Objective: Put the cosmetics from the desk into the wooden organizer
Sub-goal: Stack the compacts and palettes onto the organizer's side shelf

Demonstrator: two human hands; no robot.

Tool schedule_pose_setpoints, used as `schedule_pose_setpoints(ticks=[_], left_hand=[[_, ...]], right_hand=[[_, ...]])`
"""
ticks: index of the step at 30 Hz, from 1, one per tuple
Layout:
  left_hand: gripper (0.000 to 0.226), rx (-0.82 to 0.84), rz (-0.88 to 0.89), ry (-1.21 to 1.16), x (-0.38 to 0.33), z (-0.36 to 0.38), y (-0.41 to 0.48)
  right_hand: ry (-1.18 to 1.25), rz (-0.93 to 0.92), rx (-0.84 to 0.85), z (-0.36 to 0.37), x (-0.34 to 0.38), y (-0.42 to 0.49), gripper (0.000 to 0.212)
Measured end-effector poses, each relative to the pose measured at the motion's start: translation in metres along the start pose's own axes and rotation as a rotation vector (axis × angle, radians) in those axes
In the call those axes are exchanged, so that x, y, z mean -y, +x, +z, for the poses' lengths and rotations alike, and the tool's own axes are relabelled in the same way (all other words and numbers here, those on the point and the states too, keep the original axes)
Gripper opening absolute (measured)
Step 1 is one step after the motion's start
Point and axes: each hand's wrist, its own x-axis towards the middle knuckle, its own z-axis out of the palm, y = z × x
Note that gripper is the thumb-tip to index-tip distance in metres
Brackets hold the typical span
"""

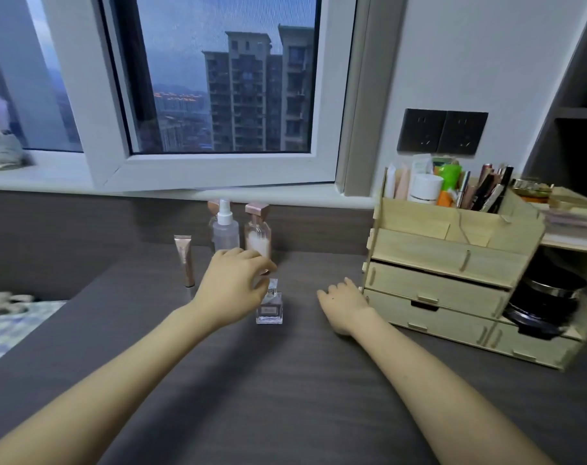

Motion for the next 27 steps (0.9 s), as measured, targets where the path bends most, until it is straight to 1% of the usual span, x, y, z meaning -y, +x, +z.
schedule_pose_setpoints(ticks=[4, 6, 8, 10, 12, 15, 16, 17, 19, 21, 23, 25, 27], left_hand=[[0.036, 0.043, -0.022, -0.036, -0.005, 0.002, 0.006], [0.029, 0.041, -0.006, -0.043, -0.007, 0.006, 0.009], [0.027, 0.015, 0.019, -0.041, -0.011, 0.009, 0.012], [0.035, -0.006, 0.035, -0.054, -0.018, 0.012, 0.017], [0.042, -0.012, 0.045, -0.082, -0.026, 0.013, 0.024], [0.042, -0.024, 0.068, -0.11, -0.041, 0.014, 0.035], [0.042, -0.028, 0.077, -0.117, -0.046, 0.015, 0.039], [0.042, -0.027, 0.082, -0.125, -0.051, 0.016, 0.042], [0.036, -0.027, 0.09, -0.129, -0.061, 0.018, 0.048], [0.03, -0.042, 0.107, -0.126, -0.069, 0.021, 0.054], [0.033, -0.053, 0.134, -0.127, -0.076, 0.024, 0.06], [0.029, -0.047, 0.141, -0.131, -0.082, 0.026, 0.066], [0.027, -0.041, 0.148, -0.136, -0.089, 0.027, 0.071]], right_hand=[[0.026, -0.15, -0.077, -0.014, 0.0, -0.015, 0.046], [0.092, -0.205, -0.157, -0.024, -0.003, -0.031, 0.05], [0.17, -0.218, -0.265, -0.036, -0.012, -0.048, 0.059], [0.294, -0.173, -0.376, -0.05, -0.032, -0.068, 0.069], [0.423, -0.106, -0.497, -0.067, -0.064, -0.096, 0.073], [0.464, 0.039, -0.745, -0.089, -0.123, -0.146, 0.067], [0.48, 0.117, -0.809, -0.095, -0.143, -0.162, 0.063], [0.507, 0.21, -0.836, -0.098, -0.162, -0.176, 0.061], [0.538, 0.377, -0.794, -0.098, -0.201, -0.196, 0.059], [0.552, 0.454, -0.699, -0.094, -0.235, -0.208, 0.056], [0.639, 0.482, -0.563, -0.09, -0.26, -0.213, 0.047], [0.729, 0.471, -0.404, -0.086, -0.275, -0.212, 0.038], [0.774, 0.44, -0.327, -0.081, -0.282, -0.206, 0.031]])
